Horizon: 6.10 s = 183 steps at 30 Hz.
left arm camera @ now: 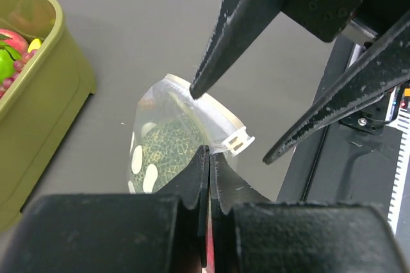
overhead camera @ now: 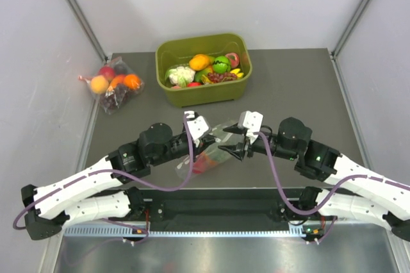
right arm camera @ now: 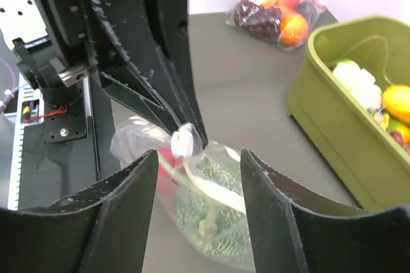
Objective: Open the zip-top bag and remove the fake food
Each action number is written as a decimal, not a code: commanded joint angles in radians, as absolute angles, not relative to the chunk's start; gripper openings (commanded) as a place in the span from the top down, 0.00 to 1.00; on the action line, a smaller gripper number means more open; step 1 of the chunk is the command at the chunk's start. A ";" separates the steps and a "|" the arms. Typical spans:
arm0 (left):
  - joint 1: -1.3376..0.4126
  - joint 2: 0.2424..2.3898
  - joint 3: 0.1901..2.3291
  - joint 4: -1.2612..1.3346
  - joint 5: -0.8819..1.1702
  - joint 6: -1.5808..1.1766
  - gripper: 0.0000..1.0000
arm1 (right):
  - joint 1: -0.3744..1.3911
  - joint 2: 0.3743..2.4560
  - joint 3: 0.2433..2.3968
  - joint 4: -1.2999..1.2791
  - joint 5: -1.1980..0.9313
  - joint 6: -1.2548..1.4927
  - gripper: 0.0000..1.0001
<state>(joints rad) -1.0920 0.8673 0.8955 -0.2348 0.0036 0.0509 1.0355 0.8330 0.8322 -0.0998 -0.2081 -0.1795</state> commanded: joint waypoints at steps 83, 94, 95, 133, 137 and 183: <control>-1.080 0.824 0.854 0.135 -0.837 0.268 1.00 | 1.236 0.790 0.552 0.054 0.150 0.179 1.00; -1.058 0.836 0.937 0.106 -0.854 0.339 1.00 | 1.368 0.899 0.509 0.167 0.242 0.308 1.00; -1.057 0.838 0.945 0.101 -0.853 0.342 1.00 | 1.374 0.907 0.508 0.170 0.245 0.313 1.00; -1.009 0.773 0.703 0.152 -0.247 0.272 1.00 | 1.335 0.732 0.692 -0.123 0.520 0.223 0.33; -1.009 0.790 0.719 0.126 -0.213 0.268 1.00 | 1.197 0.695 0.681 -0.080 0.427 0.195 0.34; -1.011 0.899 0.816 0.109 -0.167 0.040 0.25 | 1.098 0.994 0.617 0.190 0.270 0.282 1.00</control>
<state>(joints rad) -1.0096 0.9348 0.7616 0.0742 -0.1268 0.1177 1.1091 1.0088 0.5571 0.1673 0.2131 0.2390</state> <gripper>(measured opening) 0.730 0.027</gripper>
